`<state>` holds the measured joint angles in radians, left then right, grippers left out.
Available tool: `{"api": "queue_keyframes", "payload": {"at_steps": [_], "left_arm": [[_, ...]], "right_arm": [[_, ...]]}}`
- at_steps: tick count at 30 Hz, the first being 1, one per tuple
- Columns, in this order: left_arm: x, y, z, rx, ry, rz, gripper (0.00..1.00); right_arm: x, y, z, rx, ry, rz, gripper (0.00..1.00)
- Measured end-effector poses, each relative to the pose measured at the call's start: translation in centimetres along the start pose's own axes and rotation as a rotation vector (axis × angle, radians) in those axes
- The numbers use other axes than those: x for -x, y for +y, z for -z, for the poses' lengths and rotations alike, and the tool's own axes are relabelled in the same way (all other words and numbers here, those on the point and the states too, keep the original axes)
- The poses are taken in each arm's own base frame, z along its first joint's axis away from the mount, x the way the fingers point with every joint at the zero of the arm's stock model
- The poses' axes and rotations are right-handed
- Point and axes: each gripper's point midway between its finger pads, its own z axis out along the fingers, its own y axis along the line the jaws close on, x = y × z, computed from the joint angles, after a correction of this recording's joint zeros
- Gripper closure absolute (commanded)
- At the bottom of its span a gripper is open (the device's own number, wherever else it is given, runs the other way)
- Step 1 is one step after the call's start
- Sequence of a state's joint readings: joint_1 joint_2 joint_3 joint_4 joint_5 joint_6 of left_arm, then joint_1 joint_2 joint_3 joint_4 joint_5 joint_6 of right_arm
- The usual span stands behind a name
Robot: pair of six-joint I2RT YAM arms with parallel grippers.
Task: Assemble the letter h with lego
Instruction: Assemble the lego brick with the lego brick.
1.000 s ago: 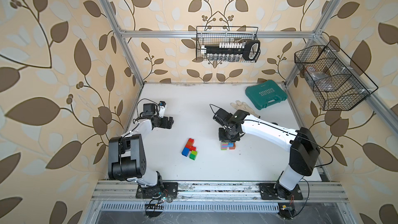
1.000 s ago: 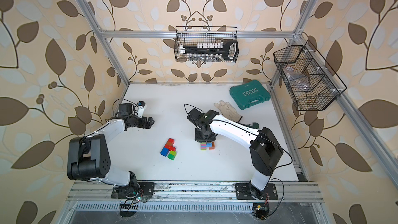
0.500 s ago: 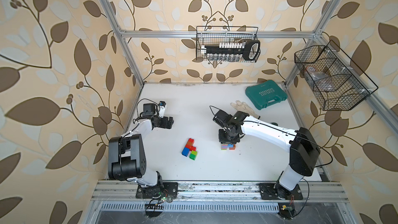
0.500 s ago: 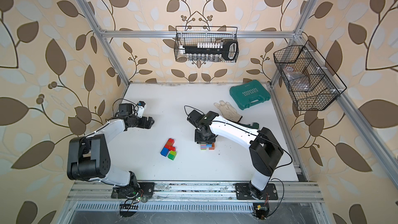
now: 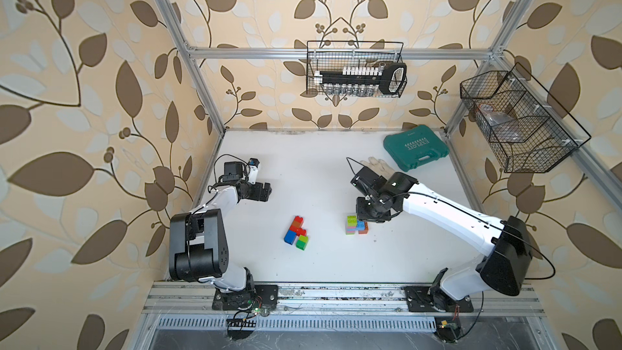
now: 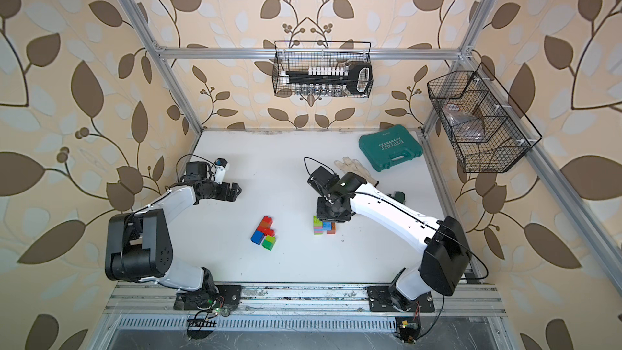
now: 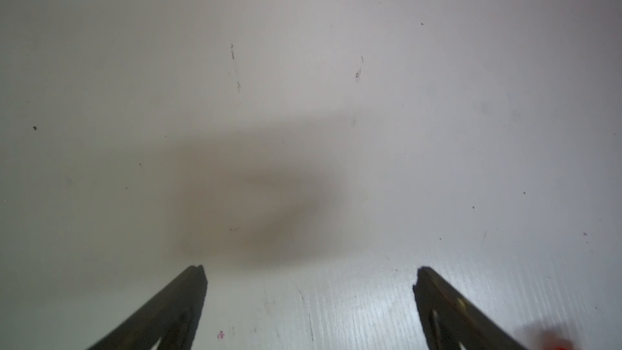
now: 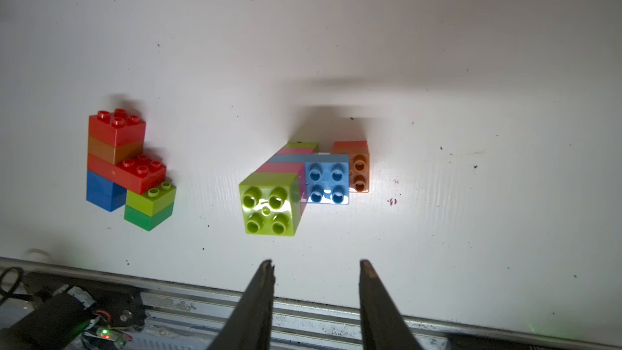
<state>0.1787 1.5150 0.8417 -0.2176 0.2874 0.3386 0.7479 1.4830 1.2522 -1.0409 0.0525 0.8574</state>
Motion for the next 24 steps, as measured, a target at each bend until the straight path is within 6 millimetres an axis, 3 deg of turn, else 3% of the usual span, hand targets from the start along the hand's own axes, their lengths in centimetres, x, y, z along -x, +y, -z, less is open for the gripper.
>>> {"api": "queue_keyframes", "payload": {"at_steps": [4, 24], "left_arm": [[0.0, 0.0, 0.0, 0.0, 0.001, 0.0, 0.01], [0.1, 0.0, -0.1, -0.001, 0.004, 0.001, 0.01]], "right_arm": [[-0.6, -1.9, -1.4, -0.025, 0.038, -0.008, 0.81], [0.0, -0.5, -6.8, 0.017, 0.109, -0.008, 0.81]]}}
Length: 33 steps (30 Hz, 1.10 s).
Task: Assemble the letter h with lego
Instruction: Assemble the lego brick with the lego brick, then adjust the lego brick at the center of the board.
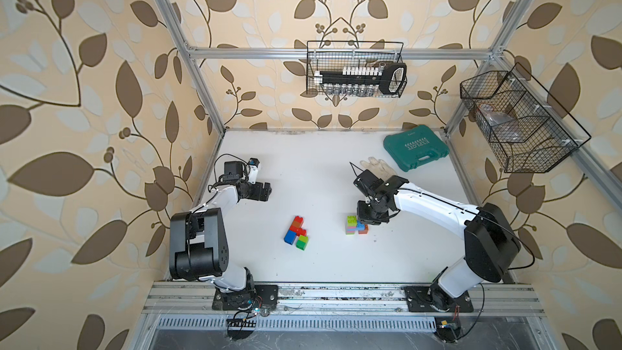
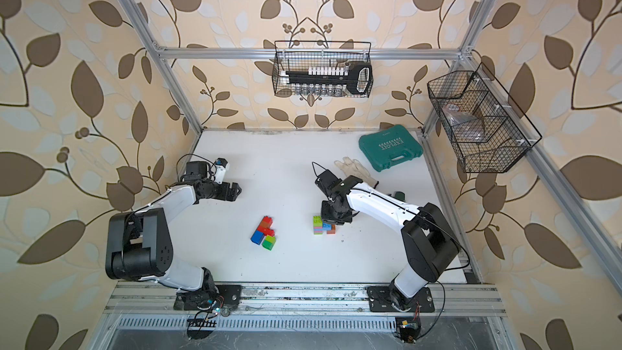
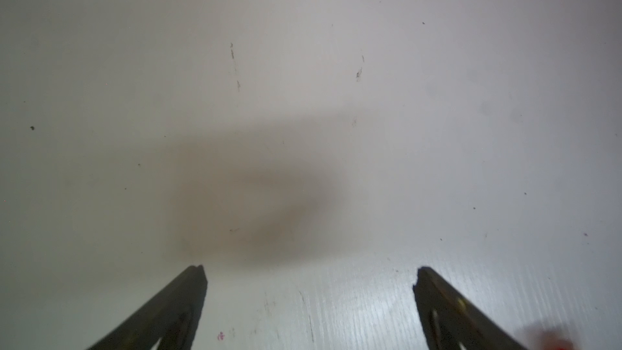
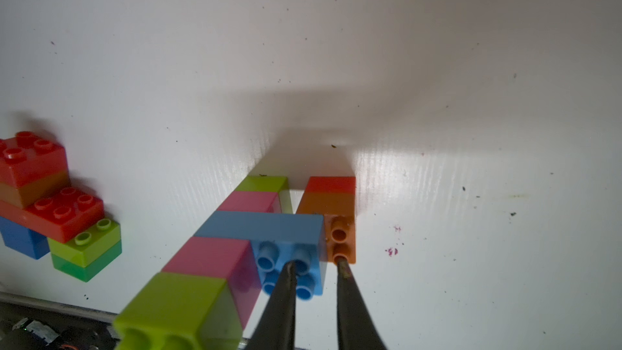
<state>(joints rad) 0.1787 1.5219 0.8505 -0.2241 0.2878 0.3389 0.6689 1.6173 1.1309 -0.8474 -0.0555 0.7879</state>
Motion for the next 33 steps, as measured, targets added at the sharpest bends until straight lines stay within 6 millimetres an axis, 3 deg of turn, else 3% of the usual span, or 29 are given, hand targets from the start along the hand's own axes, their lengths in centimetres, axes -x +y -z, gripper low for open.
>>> {"api": "queue_keyframes", "payload": {"at_steps": [4, 9, 13, 16, 20, 24, 28, 33], "left_arm": [[0.2, -0.5, 0.0, -0.027, -0.008, -0.002, 0.01], [1.9, -3.6, 2.1, -0.188, -0.1, -0.068, 0.01], [3.4, -9.1, 4.7, -0.36, -0.145, -0.236, 0.01], [3.9, -14.9, 6.4, -0.525, -0.157, -0.402, 0.01], [2.2, -22.5, 9.2, -0.757, -0.133, -0.589, 0.01], [0.5, -28.1, 10.8, -0.891, -0.111, -0.735, 0.01], [-2.6, -32.5, 10.1, -0.985, -0.035, -0.831, 0.01], [-5.4, -35.8, 7.8, -0.993, 0.022, -0.893, 0.01]], "right_arm": [[-0.4, -0.2, -0.4, 0.003, 0.01, -0.005, 0.79], [-0.5, -0.6, 0.9, 0.012, -0.017, -0.017, 0.7], [0.6, -1.5, 3.7, 0.026, -0.107, -0.051, 0.57], [2.1, -3.4, 6.1, 0.043, -0.202, -0.123, 0.51], [2.7, -7.3, 7.6, 0.021, -0.296, -0.231, 0.46], [2.1, -9.7, 8.3, 0.005, -0.349, -0.278, 0.41], [1.8, -10.8, 9.1, 0.002, -0.389, -0.301, 0.34], [1.5, -11.2, 9.2, -0.002, -0.396, -0.295, 0.29]]}}
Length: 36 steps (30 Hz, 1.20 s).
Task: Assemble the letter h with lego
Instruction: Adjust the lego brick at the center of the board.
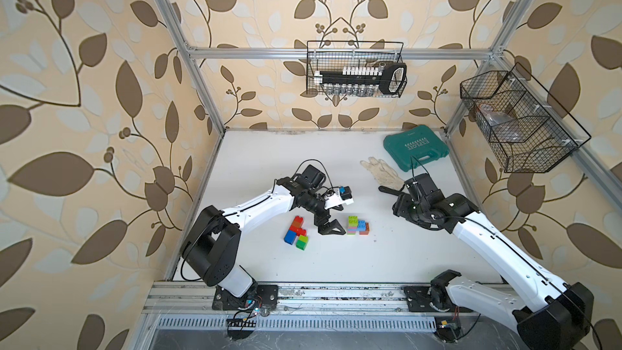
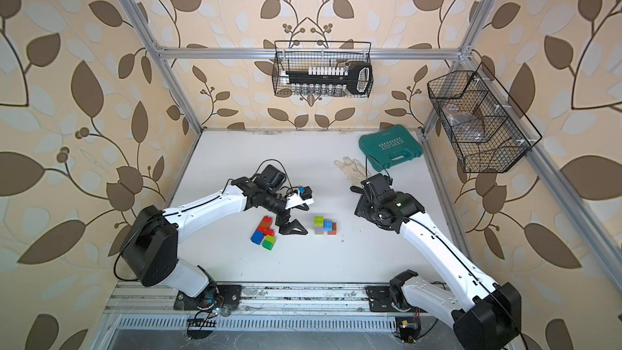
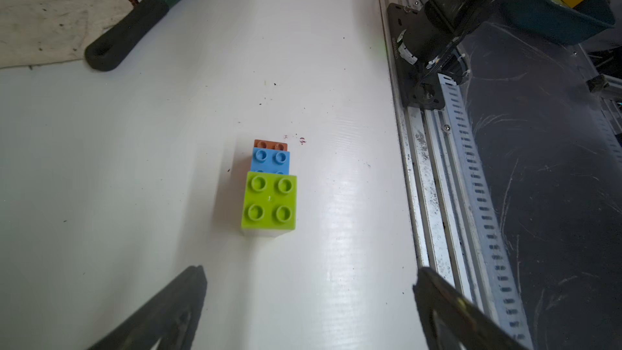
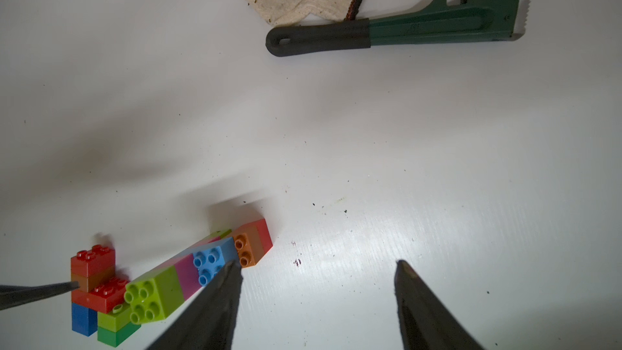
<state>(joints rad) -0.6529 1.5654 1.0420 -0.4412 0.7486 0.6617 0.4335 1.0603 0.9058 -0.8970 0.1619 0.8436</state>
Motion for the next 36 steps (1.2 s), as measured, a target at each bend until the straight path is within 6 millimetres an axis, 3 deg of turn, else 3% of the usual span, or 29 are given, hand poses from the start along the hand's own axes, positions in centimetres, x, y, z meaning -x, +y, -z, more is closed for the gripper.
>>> {"api": "queue_keyframes", "payload": {"at_steps": [4, 13, 18, 24, 36], "left_arm": [[-0.2, 0.9, -2.0, 0.034, 0.019, -0.012, 0.05], [-2.5, 1.7, -6.3, -0.011, 0.113, 0.071, 0.41], [-2.0, 1.8, -7.2, -0.058, 0.115, 0.118, 0.56], [-0.6, 1.5, -7.0, -0.178, 0.056, 0.188, 0.55], [-2.7, 3.7, -7.3, -0.263, 0.055, 0.406, 0.39]], "right_arm": [[-0.2, -0.2, -0.1, -0.003, 0.004, 0.004, 0.28], [0.0, -0.4, 0.3, 0.004, -0.011, 0.014, 0.28], [0.0, -0.5, 0.4, 0.001, -0.011, 0.018, 0.28], [-0.1, -0.9, 0.7, -0.002, -0.013, 0.025, 0.28], [-0.1, -0.8, 0.3, -0.016, 0.003, 0.033, 0.28]]}}
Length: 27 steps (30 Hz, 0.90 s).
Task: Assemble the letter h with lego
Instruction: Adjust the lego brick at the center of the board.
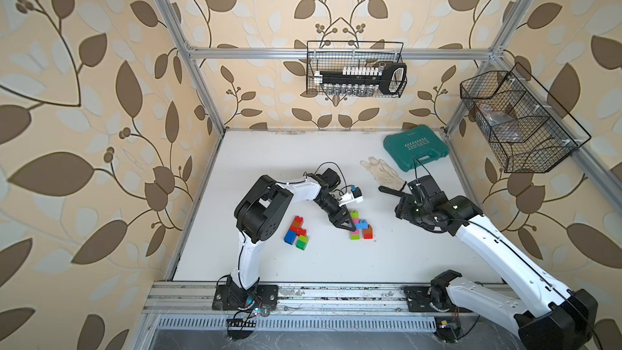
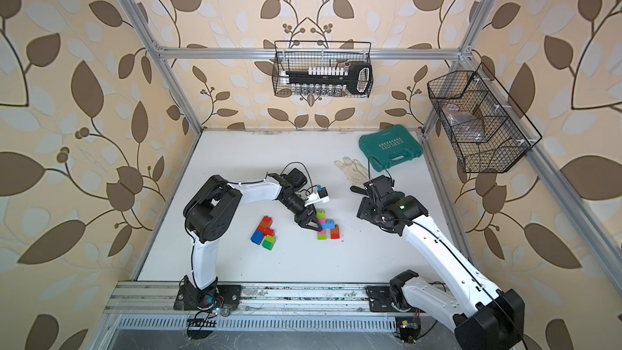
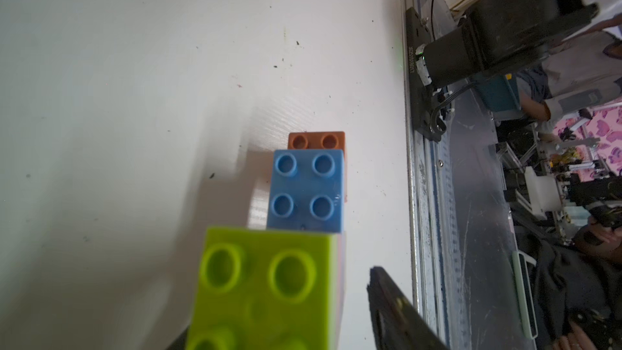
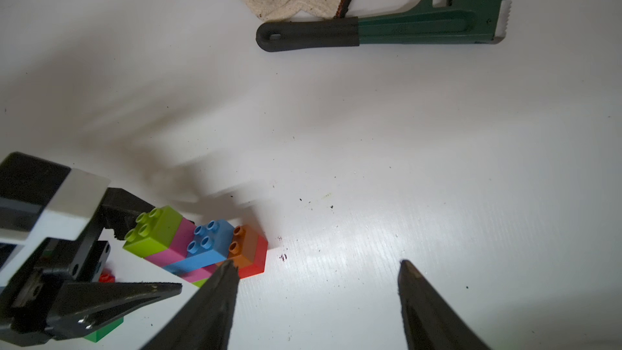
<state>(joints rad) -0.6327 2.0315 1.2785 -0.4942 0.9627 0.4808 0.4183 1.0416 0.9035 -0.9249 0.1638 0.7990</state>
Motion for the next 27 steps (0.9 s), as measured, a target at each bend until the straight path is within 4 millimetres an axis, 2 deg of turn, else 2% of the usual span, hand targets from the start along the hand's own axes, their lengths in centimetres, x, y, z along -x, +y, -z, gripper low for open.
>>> {"api": "queue_keyframes", "payload": {"at_steps": [6, 8, 10, 11, 18, 22, 27], "left_arm": [[0.2, 0.1, 0.1, 0.002, -0.008, 0.011, 0.31], [0.3, 0.4, 0.4, 0.01, -0.015, 0.016, 0.31], [0.3, 0.7, 0.7, 0.017, -0.021, 0.023, 0.31], [0.4, 1.0, 1.0, 0.026, -0.028, 0.029, 0.31], [1.2, 2.7, 4.3, 0.127, -0.083, 0.046, 0.29], [2.2, 2.5, 6.4, 0.173, -0.122, 0.02, 0.28], [2.9, 1.7, 9.8, 0.22, -0.167, -0.007, 0.21]], "right_arm": [[0.0, 0.0, -0.2, -0.005, 0.002, 0.017, 0.26], [0.2, 0.0, -0.2, -0.006, -0.009, 0.028, 0.18], [0.6, 0.1, -0.2, -0.003, -0.034, 0.043, 0.04], [0.8, 0.0, -0.2, 0.0, -0.053, 0.049, 0.02], [3.0, -0.4, 1.7, 0.07, -0.268, 0.087, 0.02], [4.7, -0.2, 2.4, 0.069, -0.372, 0.135, 0.02], [6.5, 0.6, 2.0, 0.06, -0.489, 0.246, 0.02]]}}
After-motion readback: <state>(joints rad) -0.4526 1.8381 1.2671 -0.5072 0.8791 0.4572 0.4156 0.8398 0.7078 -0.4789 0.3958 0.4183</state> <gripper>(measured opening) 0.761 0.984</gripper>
